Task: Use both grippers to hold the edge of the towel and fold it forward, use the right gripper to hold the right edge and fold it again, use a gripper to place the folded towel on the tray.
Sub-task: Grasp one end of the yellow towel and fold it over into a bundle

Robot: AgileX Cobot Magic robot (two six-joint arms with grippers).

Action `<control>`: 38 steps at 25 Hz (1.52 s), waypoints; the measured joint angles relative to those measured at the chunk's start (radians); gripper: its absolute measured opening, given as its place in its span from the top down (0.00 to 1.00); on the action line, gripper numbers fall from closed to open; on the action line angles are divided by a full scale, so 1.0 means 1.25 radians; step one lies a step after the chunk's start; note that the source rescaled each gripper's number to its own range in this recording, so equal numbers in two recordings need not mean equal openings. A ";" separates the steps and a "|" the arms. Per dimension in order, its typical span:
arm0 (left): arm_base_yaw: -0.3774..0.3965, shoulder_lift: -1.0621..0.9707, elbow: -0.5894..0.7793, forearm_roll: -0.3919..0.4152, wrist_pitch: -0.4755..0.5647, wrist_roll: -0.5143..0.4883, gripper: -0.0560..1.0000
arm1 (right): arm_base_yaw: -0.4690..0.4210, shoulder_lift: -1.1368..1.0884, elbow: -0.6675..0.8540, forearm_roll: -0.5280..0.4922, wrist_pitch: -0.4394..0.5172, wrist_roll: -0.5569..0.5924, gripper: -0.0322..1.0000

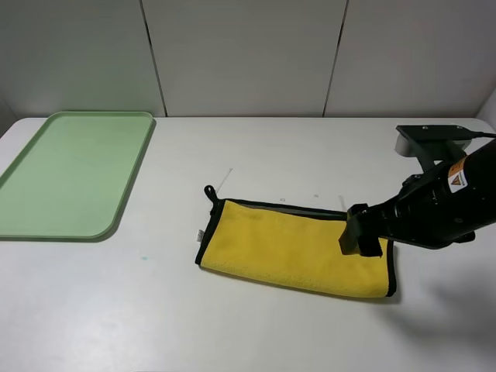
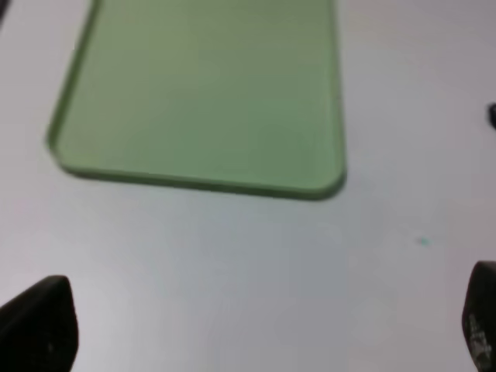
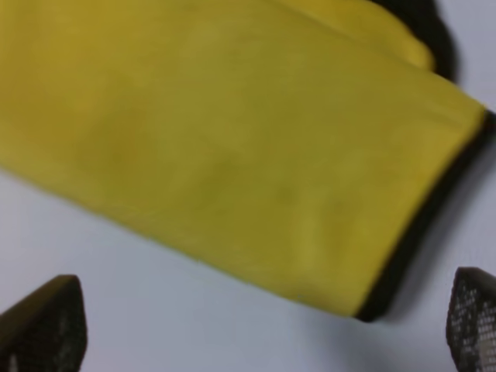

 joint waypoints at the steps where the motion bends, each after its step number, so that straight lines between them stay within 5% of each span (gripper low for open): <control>1: 0.015 0.000 0.000 0.000 0.000 0.000 0.00 | 0.000 0.016 0.000 -0.024 0.000 0.036 0.00; 10: 0.034 0.000 0.000 0.001 0.000 0.000 0.00 | -0.050 0.163 0.000 -0.140 -0.044 0.148 0.00; 19: 0.034 0.000 0.000 0.001 0.000 0.001 0.00 | -0.130 0.230 0.000 -0.153 -0.101 0.142 0.00; 38: 0.034 0.000 0.000 0.001 0.000 0.001 0.00 | -0.132 0.372 -0.001 -0.129 -0.148 0.145 0.00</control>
